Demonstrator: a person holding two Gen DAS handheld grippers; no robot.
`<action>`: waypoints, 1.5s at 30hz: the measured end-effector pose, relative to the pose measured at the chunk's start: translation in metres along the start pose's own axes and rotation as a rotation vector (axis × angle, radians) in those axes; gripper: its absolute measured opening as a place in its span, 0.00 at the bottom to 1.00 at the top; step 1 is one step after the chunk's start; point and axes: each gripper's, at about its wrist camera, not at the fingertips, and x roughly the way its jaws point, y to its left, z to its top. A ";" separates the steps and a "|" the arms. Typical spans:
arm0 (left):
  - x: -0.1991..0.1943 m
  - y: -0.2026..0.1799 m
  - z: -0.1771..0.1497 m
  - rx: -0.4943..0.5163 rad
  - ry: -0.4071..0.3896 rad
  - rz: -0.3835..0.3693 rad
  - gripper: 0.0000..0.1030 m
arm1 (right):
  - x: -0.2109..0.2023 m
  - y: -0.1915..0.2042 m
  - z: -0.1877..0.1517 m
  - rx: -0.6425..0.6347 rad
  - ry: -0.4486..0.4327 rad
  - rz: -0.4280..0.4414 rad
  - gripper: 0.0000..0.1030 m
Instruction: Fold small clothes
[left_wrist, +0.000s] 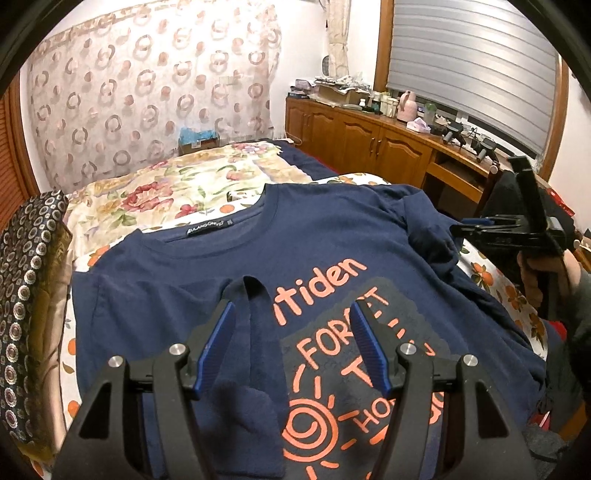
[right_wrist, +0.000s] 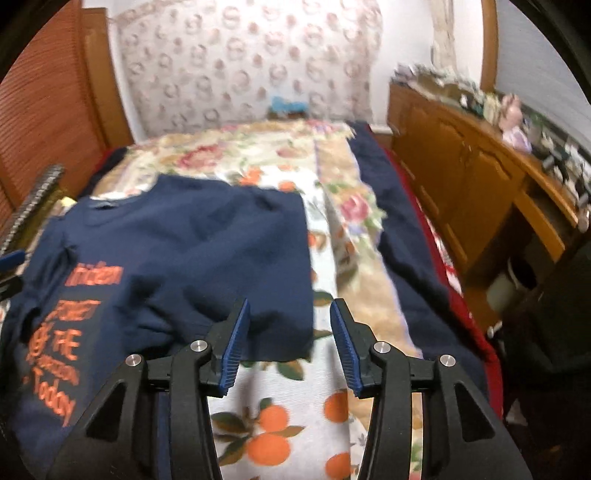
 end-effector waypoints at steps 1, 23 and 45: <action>0.000 0.001 -0.001 -0.003 0.002 0.003 0.62 | 0.005 -0.001 -0.001 -0.001 0.010 -0.001 0.44; -0.027 0.048 -0.016 -0.118 -0.028 0.102 0.62 | 0.000 0.164 0.110 -0.368 -0.124 0.354 0.35; -0.023 0.074 -0.030 -0.156 0.003 0.157 0.62 | 0.035 0.131 0.020 -0.309 0.101 0.274 0.17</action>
